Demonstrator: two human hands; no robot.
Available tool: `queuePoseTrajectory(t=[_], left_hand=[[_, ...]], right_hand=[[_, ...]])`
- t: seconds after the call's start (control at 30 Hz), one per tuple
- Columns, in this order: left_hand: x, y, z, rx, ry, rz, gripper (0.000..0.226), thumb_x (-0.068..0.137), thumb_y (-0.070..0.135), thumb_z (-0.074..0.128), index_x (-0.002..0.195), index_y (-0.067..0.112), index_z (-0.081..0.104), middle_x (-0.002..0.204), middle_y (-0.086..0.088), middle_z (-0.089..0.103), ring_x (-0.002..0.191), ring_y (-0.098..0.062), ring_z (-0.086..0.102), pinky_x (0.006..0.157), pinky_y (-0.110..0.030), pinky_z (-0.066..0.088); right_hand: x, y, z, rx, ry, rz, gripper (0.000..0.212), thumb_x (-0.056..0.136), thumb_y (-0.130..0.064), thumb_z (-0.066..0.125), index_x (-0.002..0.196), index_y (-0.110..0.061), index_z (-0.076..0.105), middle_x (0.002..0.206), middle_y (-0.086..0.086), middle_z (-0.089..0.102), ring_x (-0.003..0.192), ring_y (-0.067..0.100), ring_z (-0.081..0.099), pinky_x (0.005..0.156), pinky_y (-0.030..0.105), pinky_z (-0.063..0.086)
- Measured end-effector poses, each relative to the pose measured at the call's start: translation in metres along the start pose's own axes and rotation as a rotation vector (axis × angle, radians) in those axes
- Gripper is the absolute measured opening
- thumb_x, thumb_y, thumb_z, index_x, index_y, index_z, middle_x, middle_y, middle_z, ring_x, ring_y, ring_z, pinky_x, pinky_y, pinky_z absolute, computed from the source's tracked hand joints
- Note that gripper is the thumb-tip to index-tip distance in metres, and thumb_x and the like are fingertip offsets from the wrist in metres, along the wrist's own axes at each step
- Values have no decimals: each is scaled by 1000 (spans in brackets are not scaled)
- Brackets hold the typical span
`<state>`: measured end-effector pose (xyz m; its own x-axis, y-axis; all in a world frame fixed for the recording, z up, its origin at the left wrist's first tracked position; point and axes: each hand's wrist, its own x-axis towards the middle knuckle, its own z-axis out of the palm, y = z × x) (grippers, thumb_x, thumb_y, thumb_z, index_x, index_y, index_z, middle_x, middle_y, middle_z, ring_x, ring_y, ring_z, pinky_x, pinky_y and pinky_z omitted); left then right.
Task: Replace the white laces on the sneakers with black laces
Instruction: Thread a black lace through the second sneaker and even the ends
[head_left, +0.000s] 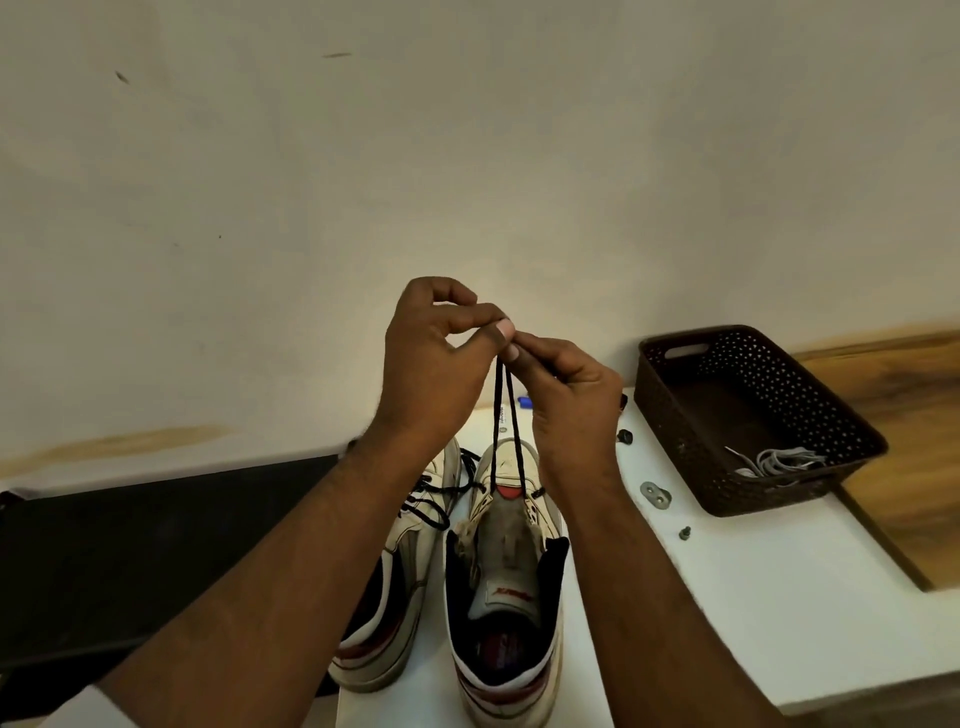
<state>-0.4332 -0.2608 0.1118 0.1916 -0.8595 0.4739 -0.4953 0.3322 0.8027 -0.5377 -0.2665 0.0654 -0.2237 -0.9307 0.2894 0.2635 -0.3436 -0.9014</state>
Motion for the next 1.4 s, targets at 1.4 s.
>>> queuePoseTrajectory(t=[1.4], left_hand=[[-45,-92,63,-68,-412,-237,17,96,18,57,100,16,74,102,-3,73,96,-16,65,88,-30,46]], right_hand=[[12,19,-22,-160,-117,174,22,87,-7,65,81,-26,74,109,-18,67,112,14,60,57,23,56]])
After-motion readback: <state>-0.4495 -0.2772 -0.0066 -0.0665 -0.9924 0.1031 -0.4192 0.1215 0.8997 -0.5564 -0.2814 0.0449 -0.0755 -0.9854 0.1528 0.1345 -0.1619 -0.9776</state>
